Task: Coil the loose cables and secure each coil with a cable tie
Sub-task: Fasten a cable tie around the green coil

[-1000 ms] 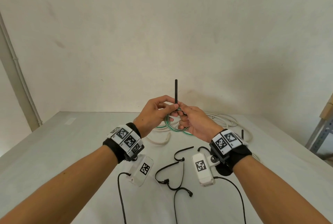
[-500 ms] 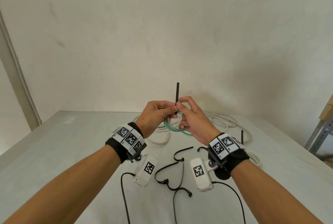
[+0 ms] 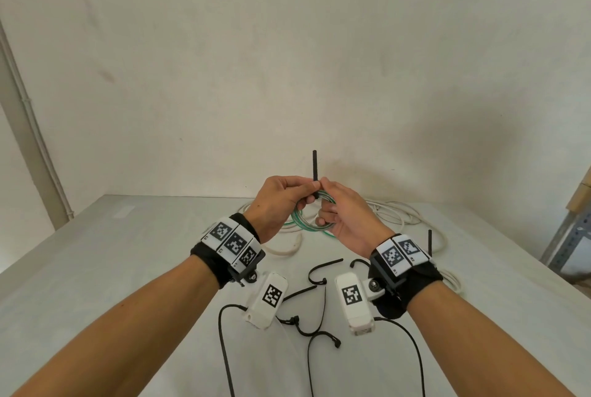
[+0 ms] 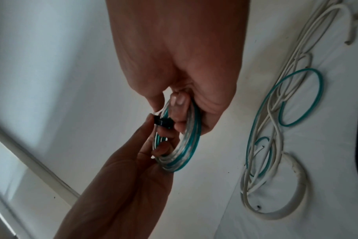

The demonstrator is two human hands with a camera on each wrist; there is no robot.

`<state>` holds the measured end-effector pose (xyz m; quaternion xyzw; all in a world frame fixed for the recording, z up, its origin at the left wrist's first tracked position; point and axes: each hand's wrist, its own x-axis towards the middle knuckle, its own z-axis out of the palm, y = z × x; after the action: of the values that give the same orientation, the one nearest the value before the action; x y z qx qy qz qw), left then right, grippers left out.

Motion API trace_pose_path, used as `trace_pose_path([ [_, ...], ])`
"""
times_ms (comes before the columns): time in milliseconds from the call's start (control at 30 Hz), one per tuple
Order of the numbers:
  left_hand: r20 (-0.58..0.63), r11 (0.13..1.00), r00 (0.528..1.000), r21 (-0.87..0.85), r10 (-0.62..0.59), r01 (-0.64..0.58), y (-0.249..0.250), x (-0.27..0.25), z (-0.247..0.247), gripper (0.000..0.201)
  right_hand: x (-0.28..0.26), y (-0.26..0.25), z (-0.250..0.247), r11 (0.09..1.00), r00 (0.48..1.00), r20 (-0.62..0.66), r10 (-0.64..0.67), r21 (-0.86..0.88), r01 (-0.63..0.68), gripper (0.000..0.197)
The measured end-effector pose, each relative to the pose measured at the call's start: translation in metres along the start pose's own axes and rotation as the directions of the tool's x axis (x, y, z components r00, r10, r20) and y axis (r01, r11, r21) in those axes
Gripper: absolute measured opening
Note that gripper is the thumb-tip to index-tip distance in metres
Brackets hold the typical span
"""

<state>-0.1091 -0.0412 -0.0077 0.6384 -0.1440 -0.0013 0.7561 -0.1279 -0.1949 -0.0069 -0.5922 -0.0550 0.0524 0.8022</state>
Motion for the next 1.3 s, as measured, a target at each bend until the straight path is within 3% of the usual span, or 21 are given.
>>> trace_pose_path([
  [200,0.003,0.999,0.999,0.018,-0.041,0.041,-0.008,-0.002,-0.008,0.019,-0.005,0.0,0.005,0.986,1.0,0.002,0.001,-0.168,0.0,0.024],
  [367,-0.01,0.998,0.998,0.011,-0.065,0.065,-0.01,-0.007,-0.006,0.019,-0.002,-0.003,0.006,0.911,0.998,0.013,-0.068,-0.407,0.067,0.013],
  [433,-0.025,0.997,0.997,0.002,-0.079,0.079,-0.009,-0.006,-0.007,0.019,-0.002,-0.004,0.008,0.816,0.984,0.033,-0.173,-0.555,0.162,0.012],
  [533,-0.032,0.993,0.993,0.001,-0.116,0.116,-0.006,-0.005,-0.006,0.018,0.004,-0.001,0.008,0.565,0.929,0.054,-0.365,-0.78,0.268,0.011],
  [600,-0.032,0.988,0.988,-0.053,-0.149,0.148,-0.005,-0.008,-0.003,0.019,0.009,0.0,0.006,0.503,0.886,0.058,-0.46,-0.806,0.314,0.009],
  [800,-0.027,0.973,0.977,-0.104,-0.21,0.206,-0.003,-0.011,-0.001,0.025,0.013,-0.005,0.006,0.49,0.815,0.038,-0.579,-0.782,0.385,0.011],
  [900,-0.024,0.975,0.976,-0.053,-0.219,0.217,0.0,-0.015,-0.002,0.02,0.014,-0.004,0.009,0.474,0.814,0.036,-0.58,-0.797,0.373,0.012],
  [1000,0.0,0.968,0.968,-0.033,-0.251,0.25,0.009,-0.016,-0.001,0.008,0.011,-0.003,0.013,0.521,0.826,0.011,-0.563,-0.771,0.366,0.013],
  [1200,0.058,0.955,0.956,-0.061,-0.287,0.291,0.021,-0.012,0.001,0.019,0.012,-0.008,0.016,0.63,0.81,-0.07,-0.582,-0.669,0.395,0.011],
  [1300,0.084,0.957,0.955,-0.047,-0.283,0.288,0.019,-0.013,-0.001,0.006,0.01,-0.004,0.015,0.638,0.803,-0.072,-0.592,-0.65,0.412,0.01],
])
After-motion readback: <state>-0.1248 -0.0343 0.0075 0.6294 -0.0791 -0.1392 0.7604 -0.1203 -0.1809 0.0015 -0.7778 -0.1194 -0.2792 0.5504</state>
